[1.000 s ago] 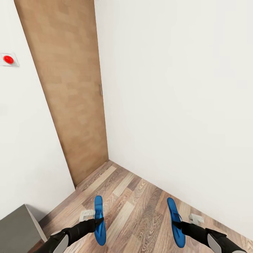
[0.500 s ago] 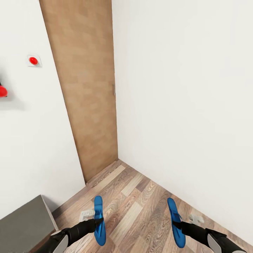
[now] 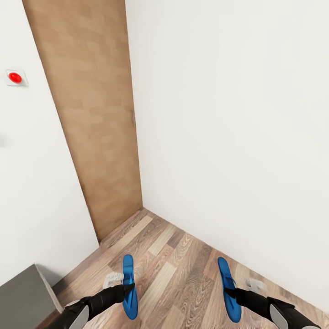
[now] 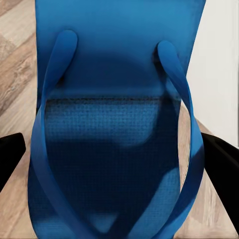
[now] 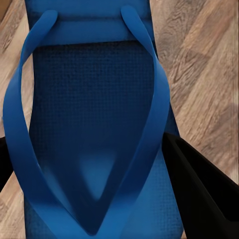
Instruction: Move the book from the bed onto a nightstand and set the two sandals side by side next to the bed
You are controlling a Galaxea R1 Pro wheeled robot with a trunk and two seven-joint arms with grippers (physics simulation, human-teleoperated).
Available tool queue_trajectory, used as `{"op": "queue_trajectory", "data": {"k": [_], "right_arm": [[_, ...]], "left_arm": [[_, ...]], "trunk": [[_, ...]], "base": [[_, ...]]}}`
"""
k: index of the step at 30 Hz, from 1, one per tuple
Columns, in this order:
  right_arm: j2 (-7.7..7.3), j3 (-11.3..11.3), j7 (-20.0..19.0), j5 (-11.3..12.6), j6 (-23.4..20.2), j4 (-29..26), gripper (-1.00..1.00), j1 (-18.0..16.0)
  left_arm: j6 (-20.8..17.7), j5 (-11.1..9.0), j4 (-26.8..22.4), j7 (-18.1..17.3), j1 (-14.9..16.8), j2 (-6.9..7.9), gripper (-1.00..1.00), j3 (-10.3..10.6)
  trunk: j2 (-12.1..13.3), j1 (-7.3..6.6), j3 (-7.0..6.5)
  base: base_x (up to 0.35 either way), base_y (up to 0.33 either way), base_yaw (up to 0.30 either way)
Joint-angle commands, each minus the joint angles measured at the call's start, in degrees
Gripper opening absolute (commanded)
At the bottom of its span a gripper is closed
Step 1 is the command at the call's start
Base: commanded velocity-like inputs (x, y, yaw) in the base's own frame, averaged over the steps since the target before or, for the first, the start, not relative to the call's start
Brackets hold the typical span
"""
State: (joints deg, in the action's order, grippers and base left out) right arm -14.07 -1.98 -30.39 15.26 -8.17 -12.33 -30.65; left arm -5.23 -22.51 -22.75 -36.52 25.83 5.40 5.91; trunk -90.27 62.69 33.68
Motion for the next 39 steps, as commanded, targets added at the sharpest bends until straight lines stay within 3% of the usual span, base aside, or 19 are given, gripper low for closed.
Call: {"op": "queue_trajectory", "data": {"k": [1, 22, 27, 31, 34, 37, 39], "right_arm": [[0.01, -0.2, -0.1, 0.5, -0.6, -0.1, -1.0, 0.0], [0.01, -0.2, -0.1, 0.5, -0.6, -0.1, -1.0, 0.0], [0.01, -0.2, 0.1, 0.5, 0.0, 1.1, -1.0, 0.0], [0.14, -0.1, 0.1, 0.5, 5.0, 8.6, -1.0, 0.0], [0.19, -0.1, 0.1, 0.5, 11.5, 14.0, -1.0, 0.0], [0.41, -0.1, 0.1, 0.4, 13.8, 16.2, -1.0, 0.0], [0.55, -0.1, 0.1, 0.4, 14.3, 16.7, -1.0, 0.0]], "left_arm": [[-0.5, -0.6, -0.1, 0.0, 0.0, 0.06, -1.0, 0.2], [-0.5, -0.6, -0.1, 0.2, -0.1, 0.05, -1.0, 0.2], [1.4, -0.6, -0.1, 6.5, -0.1, -0.12, -1.0, 0.3], [3.7, -0.2, 0.9, 14.4, -0.4, -0.79, -1.0, 0.5], [6.9, 2.6, 7.1, 18.1, -0.4, -1.17, -1.0, 0.5], [12.4, 5.9, 13.8, 19.0, -0.4, -1.24, -1.0, 0.4], [15.0, 7.0, 17.7, 19.2, -0.4, -1.26, -1.0, 0.4]], "trunk": [[0.0, 0.0, 0.06], [0.0, 0.0, 0.06], [0.0, 0.0, 0.06], [0.0, 0.0, 0.03], [0.0, 0.0, -0.03], [0.0, 0.0, -0.09], [0.0, 0.0, -0.14]], "base": [[0.0, 0.0, -0.299], [0.0, 0.0, -0.3], [0.0, 0.0, -0.3], [0.0, 0.0, -0.3], [0.0, 0.0, -0.3], [0.0, 0.0, -0.3], [0.0, 0.0, -0.3]]}}
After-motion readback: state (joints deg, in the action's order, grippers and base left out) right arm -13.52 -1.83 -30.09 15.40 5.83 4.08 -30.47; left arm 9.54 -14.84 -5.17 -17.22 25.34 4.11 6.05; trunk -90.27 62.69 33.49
